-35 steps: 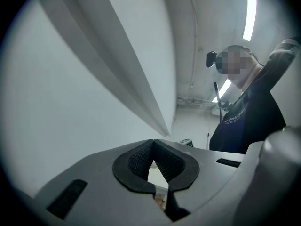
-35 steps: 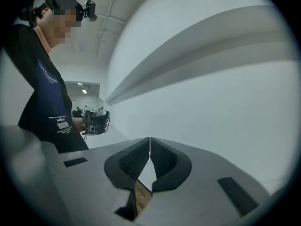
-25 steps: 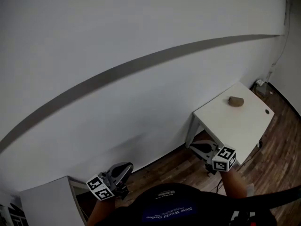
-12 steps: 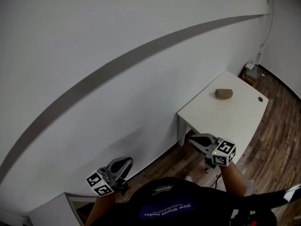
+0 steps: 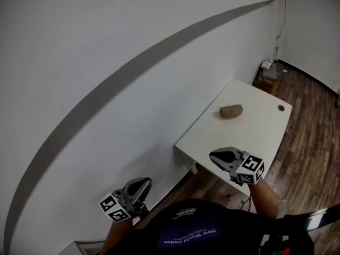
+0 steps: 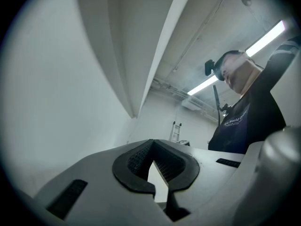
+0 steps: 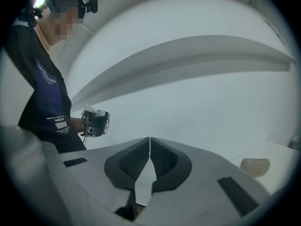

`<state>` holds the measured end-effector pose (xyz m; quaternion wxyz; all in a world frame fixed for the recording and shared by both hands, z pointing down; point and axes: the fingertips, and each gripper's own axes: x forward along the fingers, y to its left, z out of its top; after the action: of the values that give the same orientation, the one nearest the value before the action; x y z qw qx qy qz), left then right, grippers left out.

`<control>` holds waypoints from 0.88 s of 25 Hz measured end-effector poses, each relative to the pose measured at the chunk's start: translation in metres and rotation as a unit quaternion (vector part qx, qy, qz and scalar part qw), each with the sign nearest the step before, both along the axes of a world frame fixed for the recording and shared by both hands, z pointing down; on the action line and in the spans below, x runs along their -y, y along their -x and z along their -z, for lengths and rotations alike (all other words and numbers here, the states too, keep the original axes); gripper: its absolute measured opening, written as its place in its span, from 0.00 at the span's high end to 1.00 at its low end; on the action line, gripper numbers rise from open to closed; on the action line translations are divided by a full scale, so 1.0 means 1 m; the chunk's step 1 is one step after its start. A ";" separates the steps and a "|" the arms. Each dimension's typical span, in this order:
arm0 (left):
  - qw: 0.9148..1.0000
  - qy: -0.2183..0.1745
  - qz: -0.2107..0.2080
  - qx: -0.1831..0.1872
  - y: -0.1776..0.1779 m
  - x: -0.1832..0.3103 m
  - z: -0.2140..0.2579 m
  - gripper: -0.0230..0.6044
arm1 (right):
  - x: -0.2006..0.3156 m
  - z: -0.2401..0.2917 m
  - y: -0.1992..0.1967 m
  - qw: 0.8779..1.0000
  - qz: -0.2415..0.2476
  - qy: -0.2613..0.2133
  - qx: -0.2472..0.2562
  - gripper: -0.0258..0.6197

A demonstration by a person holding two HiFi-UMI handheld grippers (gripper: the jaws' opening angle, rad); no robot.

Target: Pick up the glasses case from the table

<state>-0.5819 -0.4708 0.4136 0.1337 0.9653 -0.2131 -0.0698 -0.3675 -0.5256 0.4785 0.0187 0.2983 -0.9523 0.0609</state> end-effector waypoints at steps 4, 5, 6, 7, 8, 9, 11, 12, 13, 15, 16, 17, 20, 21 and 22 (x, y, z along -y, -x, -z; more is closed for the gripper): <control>0.998 0.008 -0.059 0.019 -0.063 0.026 -0.007 0.96 | 0.003 -0.007 -0.056 0.998 -0.044 0.011 0.034 0.96; 0.997 0.009 -0.074 0.021 -0.077 0.032 -0.008 0.96 | 0.003 -0.012 -0.071 0.998 -0.060 0.014 0.032 0.96; 0.996 0.010 -0.088 0.021 -0.089 0.038 -0.009 0.96 | 0.002 -0.015 -0.086 0.996 -0.079 0.018 0.030 0.96; 0.994 0.012 -0.102 0.019 -0.102 0.044 -0.010 0.96 | 0.002 -0.019 -0.100 0.994 -0.100 0.024 0.027 0.96; 0.993 0.015 -0.117 0.016 -0.113 0.050 -0.011 0.96 | 0.000 -0.023 -0.113 0.992 -0.119 0.029 0.025 0.96; 0.991 0.018 -0.133 0.014 -0.124 0.055 -0.013 0.96 | -0.002 -0.026 -0.124 0.990 -0.134 0.033 0.025 0.96; 0.986 0.023 -0.167 0.012 -0.145 0.066 -0.017 0.96 | -0.006 -0.027 -0.140 0.986 -0.160 0.040 0.022 0.96; 0.982 0.024 -0.185 0.011 -0.156 0.071 -0.019 0.96 | -0.007 -0.027 -0.147 0.984 -0.173 0.040 0.018 0.96; 0.979 0.025 -0.204 0.009 -0.165 0.078 -0.019 0.96 | -0.007 -0.026 -0.154 0.981 -0.189 0.040 0.015 0.96; 0.970 0.027 -0.240 0.006 -0.183 0.093 -0.021 0.96 | -0.007 -0.023 -0.169 0.974 -0.224 0.038 0.010 0.96; 0.966 0.026 -0.258 0.004 -0.191 0.103 -0.022 0.96 | -0.005 -0.021 -0.177 0.969 -0.245 0.036 0.007 0.96; 0.961 0.026 -0.275 0.001 -0.198 0.114 -0.023 0.96 | -0.004 -0.019 -0.185 0.963 -0.267 0.035 0.004 0.96; 0.946 0.018 -0.322 -0.007 -0.217 0.152 -0.021 0.96 | 0.000 -0.013 -0.197 0.944 -0.329 0.035 0.001 0.96; 0.942 0.013 -0.336 -0.007 -0.222 0.163 -0.021 0.96 | 0.001 -0.011 -0.197 0.938 -0.345 0.035 0.000 0.96; 0.938 0.008 -0.348 -0.003 -0.227 0.173 -0.023 0.96 | 0.002 -0.009 -0.197 0.932 -0.360 0.035 -0.001 0.96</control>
<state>-0.3547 -0.6441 0.4366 0.1582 0.9778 0.1356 -0.0202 -0.1702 -0.5275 0.4878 0.0071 0.6205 -0.7782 0.0962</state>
